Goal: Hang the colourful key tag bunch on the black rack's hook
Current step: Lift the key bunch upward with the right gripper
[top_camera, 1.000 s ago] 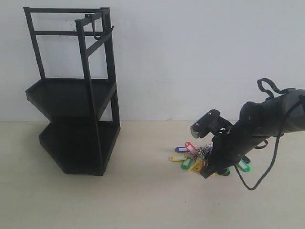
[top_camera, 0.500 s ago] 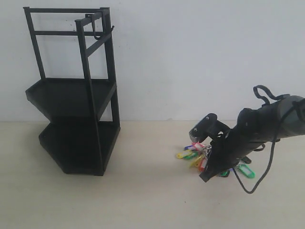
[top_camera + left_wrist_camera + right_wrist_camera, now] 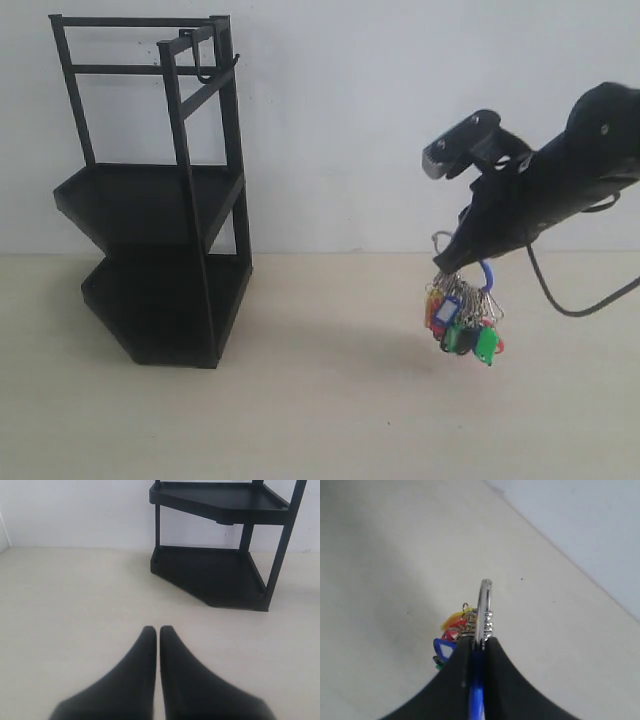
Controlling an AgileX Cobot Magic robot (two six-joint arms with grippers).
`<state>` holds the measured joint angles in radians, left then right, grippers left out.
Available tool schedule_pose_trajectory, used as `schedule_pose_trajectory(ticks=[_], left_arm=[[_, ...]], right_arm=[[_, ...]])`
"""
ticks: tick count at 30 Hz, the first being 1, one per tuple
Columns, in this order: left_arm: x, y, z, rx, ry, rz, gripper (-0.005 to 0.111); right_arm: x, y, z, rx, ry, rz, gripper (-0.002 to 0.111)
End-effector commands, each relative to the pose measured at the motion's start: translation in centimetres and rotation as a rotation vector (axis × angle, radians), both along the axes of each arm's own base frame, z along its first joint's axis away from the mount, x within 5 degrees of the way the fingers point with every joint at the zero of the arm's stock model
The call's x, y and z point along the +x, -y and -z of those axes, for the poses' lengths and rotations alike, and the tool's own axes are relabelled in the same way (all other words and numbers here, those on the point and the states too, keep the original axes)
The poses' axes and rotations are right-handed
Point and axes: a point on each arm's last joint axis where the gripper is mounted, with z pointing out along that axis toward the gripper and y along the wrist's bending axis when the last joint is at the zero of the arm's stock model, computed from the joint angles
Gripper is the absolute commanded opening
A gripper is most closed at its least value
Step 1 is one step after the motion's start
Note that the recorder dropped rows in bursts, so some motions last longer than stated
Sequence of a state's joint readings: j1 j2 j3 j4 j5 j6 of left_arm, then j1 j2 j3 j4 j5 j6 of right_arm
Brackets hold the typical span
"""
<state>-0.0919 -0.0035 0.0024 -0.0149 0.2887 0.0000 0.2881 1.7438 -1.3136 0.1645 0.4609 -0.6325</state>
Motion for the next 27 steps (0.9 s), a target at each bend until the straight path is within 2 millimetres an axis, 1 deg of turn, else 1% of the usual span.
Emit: schedule_pose_trajectory(ticks=[1,2,4,5,6,7,8,9,10,13,14,17,18,20,21,22,24,25,27], left_arm=[[0.0,0.0,-0.1,-0.003,0.002,-0.002,0.004],[0.0,0.0,-0.1,-0.003,0.002,-0.002,0.004],[0.0,0.0,-0.1,-0.003,0.002,-0.002,0.004],[0.0,0.0,-0.1,-0.003,0.002,-0.002,0.004],[0.0,0.0,-0.1,-0.003,0.002,-0.002,0.004],[0.0,0.0,-0.1,-0.003,0.002,-0.002,0.004],[0.0,0.0,-0.1,-0.003,0.002,-0.002,0.004],[0.0,0.0,-0.1,-0.003,0.002,-0.002,0.004],[0.0,0.0,-0.1,-0.003,0.002,-0.002,0.004],[0.0,0.0,-0.1,-0.003,0.002,-0.002,0.004],[0.0,0.0,-0.1,-0.003,0.002,-0.002,0.004],[0.0,0.0,-0.1,-0.003,0.002,-0.002,0.004],[0.0,0.0,-0.1,-0.003,0.002,-0.002,0.004],[0.0,0.0,-0.1,-0.003,0.002,-0.002,0.004],[0.0,0.0,-0.1,-0.003,0.002,-0.002,0.004],[0.0,0.0,-0.1,-0.003,0.002,-0.002,0.004],[0.0,0.0,-0.1,-0.003,0.002,-0.002,0.004],[0.0,0.0,-0.1,-0.003,0.002,-0.002,0.004],[0.0,0.0,-0.1,-0.003,0.002,-0.002,0.004]], right_arm=[[-1.1,1.1,-3.5,0.070,0.068,0.066,0.000],[-1.5,1.1,-3.9,0.083,0.058,0.064,0.000],[-2.5,0.5,-4.4,0.047,0.037,-0.013,0.000],[-2.9,0.5,-4.7,0.022,0.040,-0.037,0.000],[-3.1,0.8,-5.2,0.011,0.056,-0.018,0.000],[-2.9,1.6,-5.6,0.040,0.070,0.059,0.000],[-2.6,2.4,-6.0,0.118,0.078,0.172,0.000],[-2.6,2.7,-6.2,0.160,0.075,0.219,0.000],[-2.8,2.5,-6.3,0.144,0.068,0.193,0.000],[-4.5,0.4,-6.0,0.014,0.010,-0.055,0.000],[-4.6,0.4,-6.4,0.009,0.034,-0.059,0.000],[-3.9,1.2,-7.2,0.162,0.076,0.154,0.000],[-4.1,0.8,-7.2,0.140,0.074,0.115,0.000],[-5.3,-1.0,-6.7,0.036,0.038,-0.078,0.000],[-5.5,-1.3,-6.6,-0.015,0.038,-0.125,0.000],[-5.2,-0.9,-6.7,0.015,0.051,-0.051,0.000],[-4.5,0.0,-7.2,0.141,0.071,0.148,0.000],[-4.6,-0.2,-7.1,0.120,0.066,0.133,0.000],[-5.7,-1.7,-6.5,-0.039,0.040,-0.092,0.000]])
